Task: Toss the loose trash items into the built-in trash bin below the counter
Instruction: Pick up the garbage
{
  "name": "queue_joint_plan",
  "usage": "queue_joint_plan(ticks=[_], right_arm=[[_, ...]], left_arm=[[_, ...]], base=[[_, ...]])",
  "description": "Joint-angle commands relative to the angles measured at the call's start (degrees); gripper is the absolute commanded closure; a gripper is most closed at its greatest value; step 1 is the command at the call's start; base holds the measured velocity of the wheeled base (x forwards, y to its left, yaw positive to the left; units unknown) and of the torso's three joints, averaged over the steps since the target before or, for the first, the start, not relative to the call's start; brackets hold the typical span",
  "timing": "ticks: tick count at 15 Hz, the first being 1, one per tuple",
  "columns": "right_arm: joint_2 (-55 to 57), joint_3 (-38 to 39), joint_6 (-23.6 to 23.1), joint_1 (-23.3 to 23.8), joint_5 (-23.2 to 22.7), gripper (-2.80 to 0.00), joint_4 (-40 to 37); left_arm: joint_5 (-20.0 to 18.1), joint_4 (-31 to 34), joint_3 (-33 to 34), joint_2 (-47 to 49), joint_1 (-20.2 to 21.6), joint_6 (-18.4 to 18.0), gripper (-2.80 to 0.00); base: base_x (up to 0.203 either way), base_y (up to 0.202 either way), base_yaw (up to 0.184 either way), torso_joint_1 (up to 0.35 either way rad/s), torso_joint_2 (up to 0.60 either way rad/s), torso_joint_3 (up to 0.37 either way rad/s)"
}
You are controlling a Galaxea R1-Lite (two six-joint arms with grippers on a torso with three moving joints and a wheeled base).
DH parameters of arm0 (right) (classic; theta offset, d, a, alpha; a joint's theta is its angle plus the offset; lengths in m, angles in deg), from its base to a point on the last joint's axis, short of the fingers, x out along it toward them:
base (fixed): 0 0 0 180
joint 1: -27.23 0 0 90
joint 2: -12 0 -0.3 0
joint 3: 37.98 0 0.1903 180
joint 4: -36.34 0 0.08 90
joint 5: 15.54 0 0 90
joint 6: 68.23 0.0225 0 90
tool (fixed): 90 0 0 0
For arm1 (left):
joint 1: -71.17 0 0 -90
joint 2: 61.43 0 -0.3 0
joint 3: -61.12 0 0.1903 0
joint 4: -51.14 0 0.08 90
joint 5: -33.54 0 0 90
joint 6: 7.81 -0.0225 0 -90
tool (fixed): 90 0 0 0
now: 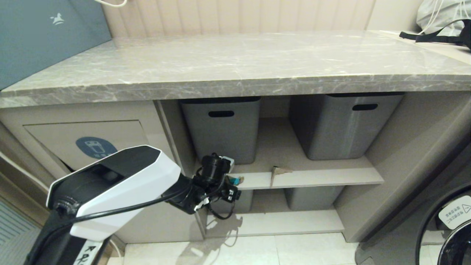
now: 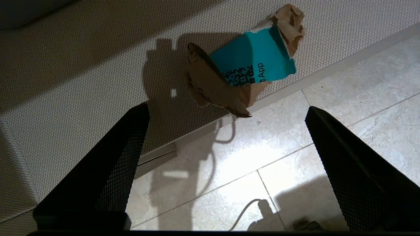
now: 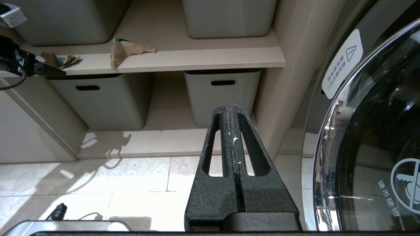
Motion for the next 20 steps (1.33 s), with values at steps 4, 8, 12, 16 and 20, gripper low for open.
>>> queue_joint_plan(ticks=[4, 8, 12, 16, 20], right_arm=[[0.02, 0.0, 0.01, 0.02, 0.0, 0.0, 0.0], [0.02, 0.0, 0.01, 0.0, 0.0, 0.0, 0.0], [0.02, 0.0, 0.01, 0.02, 0.0, 0.0, 0.0], [0.02, 0.0, 0.01, -0.07, 0.0, 0.0, 0.0], [0.02, 0.0, 0.01, 0.01, 0.0, 0.0, 0.0]], left_arm=[[0.06, -0.52, -1.11, 0.01, -0.01, 0.06, 0.0], [0.06, -0.43, -2.33, 1.22, -0.01, -0.57, 0.0], [0.06, -0.43, -2.44, 1.25, -0.01, -0.64, 0.0], [0.15, -0.46, 0.63, -3.56, -0.18, -0.51, 0.0], [0.15, -0.73, 8.31, -13.97, -0.17, -0.3, 0.0]], base=[[0.0, 0.0, 0.0, 0.0, 0.0, 0.0], [0.0, 0.0, 0.0, 0.0, 0.0, 0.0], [0.0, 0.0, 0.0, 0.0, 0.0, 0.0], [0.0, 0.0, 0.0, 0.0, 0.0, 0.0], [0.0, 0.0, 0.0, 0.0, 0.0, 0.0]])
